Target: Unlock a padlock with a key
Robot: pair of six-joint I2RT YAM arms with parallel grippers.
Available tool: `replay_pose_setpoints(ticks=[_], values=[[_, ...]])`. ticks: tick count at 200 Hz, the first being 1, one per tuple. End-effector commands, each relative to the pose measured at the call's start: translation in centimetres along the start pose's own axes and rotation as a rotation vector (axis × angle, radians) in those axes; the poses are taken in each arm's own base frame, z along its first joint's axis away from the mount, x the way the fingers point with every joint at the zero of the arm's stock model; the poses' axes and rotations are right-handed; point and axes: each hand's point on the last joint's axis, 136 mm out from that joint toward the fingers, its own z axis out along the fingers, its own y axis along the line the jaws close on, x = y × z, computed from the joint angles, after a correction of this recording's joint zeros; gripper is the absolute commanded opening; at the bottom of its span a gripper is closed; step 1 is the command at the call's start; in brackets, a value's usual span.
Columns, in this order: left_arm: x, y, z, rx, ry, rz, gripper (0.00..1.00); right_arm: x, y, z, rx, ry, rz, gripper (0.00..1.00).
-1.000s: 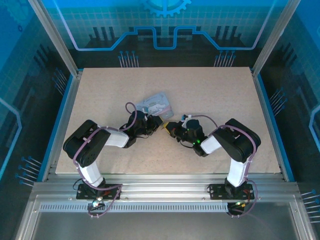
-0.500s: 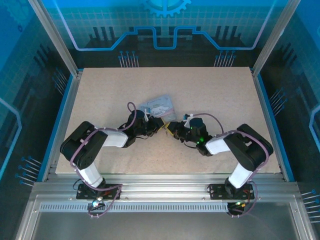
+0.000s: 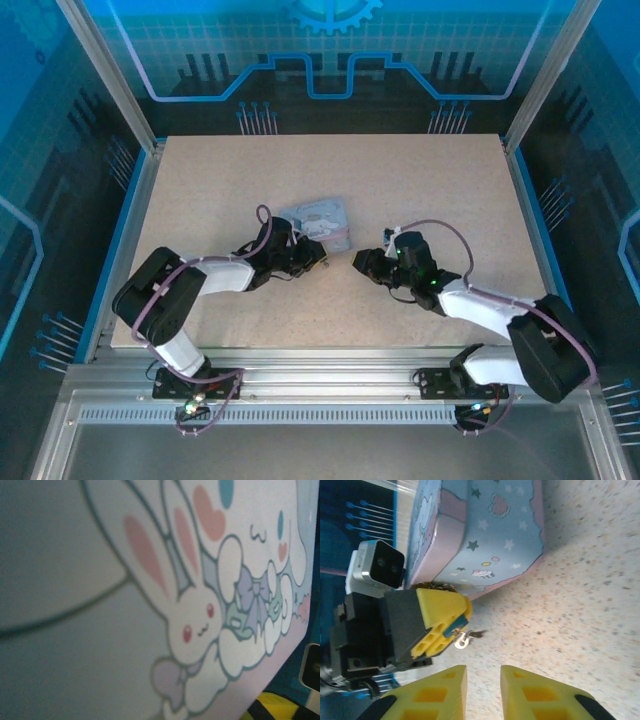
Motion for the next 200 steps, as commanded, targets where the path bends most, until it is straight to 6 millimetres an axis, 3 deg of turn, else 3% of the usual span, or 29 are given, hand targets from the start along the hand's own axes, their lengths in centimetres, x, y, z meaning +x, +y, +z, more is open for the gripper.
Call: replay_pose_setpoints(ticks=[1,33,76,143,150,200], values=[[0.2,-1.5,-0.9,-0.022,0.007,0.041,0.0,0.6,-1.8,-1.8,0.166,0.052,-0.182,0.3],[0.5,-1.6,-1.1,-0.049,0.019,0.033,0.0,1.1,-1.1,-2.0,0.251,0.1,-0.364,0.36],[0.5,-1.9,-1.5,-0.073,0.024,0.024,0.0,2.9,1.3,0.2,0.272,0.182,-0.585,0.39],[0.4,-2.7,-1.8,-0.072,0.029,0.023,0.0,4.3,2.5,3.4,0.254,0.226,-0.671,0.4],[0.4,-2.7,-1.8,-0.073,0.03,0.024,0.0,3.7,3.4,3.7,0.244,0.208,-0.674,0.41],[0.4,-3.2,-1.8,-0.058,0.035,0.021,0.0,3.7,4.9,5.1,0.181,0.194,-0.688,0.47]])
